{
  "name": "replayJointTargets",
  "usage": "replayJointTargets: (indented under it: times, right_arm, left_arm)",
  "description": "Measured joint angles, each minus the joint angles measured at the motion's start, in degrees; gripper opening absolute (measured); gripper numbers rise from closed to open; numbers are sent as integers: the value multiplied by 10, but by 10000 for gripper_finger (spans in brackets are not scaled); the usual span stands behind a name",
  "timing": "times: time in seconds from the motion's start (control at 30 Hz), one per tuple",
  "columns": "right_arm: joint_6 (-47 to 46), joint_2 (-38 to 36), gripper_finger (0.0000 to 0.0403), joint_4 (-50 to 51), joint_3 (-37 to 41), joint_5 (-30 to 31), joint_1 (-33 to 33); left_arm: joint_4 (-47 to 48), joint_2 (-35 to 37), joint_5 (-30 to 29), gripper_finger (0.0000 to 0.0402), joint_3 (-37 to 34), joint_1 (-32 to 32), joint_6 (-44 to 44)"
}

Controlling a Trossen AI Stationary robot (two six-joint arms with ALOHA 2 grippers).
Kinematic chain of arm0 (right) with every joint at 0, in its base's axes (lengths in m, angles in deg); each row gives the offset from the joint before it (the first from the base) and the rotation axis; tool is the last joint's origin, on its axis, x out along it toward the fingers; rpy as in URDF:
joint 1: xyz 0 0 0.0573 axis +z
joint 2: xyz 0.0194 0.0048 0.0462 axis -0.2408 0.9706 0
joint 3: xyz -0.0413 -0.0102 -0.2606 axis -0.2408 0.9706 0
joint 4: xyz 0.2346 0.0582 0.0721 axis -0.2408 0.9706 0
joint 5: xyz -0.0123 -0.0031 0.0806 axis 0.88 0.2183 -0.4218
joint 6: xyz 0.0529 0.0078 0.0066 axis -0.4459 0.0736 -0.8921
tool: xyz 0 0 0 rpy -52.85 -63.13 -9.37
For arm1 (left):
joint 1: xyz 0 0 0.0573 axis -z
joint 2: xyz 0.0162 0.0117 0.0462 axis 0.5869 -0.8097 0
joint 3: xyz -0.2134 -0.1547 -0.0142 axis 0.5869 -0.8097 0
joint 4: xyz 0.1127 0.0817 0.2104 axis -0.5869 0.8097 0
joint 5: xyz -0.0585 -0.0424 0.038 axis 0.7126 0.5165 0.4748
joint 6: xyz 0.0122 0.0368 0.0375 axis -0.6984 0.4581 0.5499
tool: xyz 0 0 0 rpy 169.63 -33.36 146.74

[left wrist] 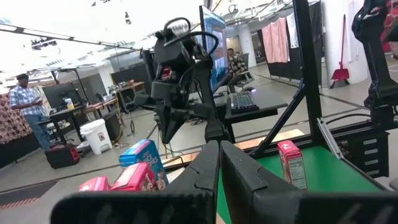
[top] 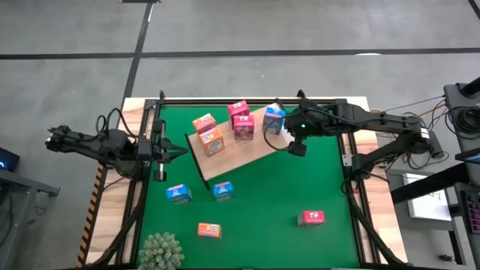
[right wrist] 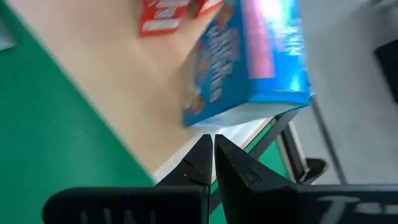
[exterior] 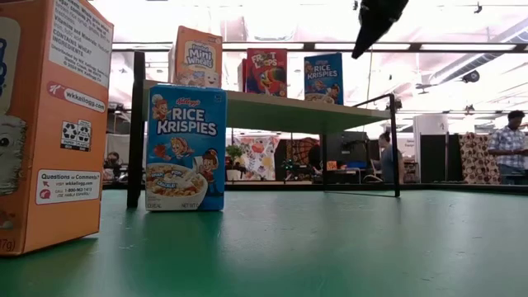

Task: Stack cereal on shelf
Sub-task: Put the right blue cereal box on the shelf

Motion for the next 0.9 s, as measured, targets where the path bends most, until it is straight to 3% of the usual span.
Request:
replayJointTargets:
  times: [0.27,0.5,0.6,0.73,0.9]
  right_arm:
    - [87,-13,9,-187,85,67,-12]
    - [60,-10,9,-136,78,115,-16]
    - [39,-19,9,-127,75,90,-16]
    - [34,-20,9,-148,84,-8,-16]
    - [62,-14,9,-219,122,-31,-16]
  left_arm:
    - [-10,-5,0,0,0,0,7]
    - [-12,-5,0,0,0,0,6]
    - [-11,-5,0,0,0,0,6]
    - [-10,-5,0,0,0,0,6]
    - [-10,-7,0,0,0,0,6]
